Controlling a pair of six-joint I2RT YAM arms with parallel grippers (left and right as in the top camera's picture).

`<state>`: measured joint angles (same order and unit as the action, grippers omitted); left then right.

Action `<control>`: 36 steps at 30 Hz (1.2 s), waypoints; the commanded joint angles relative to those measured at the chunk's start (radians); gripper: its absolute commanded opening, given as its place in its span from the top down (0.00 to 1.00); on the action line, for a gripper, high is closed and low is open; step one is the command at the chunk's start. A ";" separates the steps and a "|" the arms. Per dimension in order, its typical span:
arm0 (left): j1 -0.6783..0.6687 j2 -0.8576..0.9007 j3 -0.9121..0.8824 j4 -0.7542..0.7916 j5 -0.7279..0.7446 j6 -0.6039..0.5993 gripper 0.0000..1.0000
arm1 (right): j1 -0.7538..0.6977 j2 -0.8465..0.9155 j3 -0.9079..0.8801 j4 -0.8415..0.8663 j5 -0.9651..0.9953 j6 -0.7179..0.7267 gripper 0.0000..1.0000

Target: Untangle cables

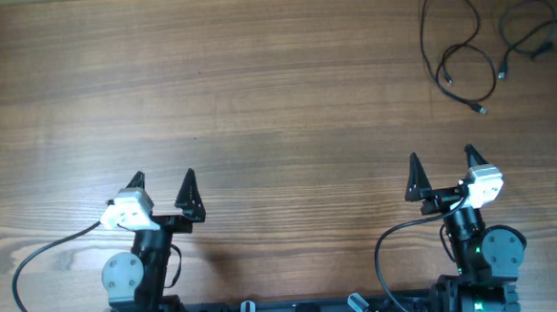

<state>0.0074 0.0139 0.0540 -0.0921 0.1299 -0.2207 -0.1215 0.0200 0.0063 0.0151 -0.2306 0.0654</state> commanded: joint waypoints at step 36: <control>-0.086 0.002 -0.048 0.029 0.015 0.220 0.00 | -0.005 -0.015 -0.001 0.002 0.012 -0.011 0.00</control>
<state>-0.0723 0.0139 0.0158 -0.0669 0.1474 -0.0193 -0.1215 0.0200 0.0063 0.0151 -0.2306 0.0654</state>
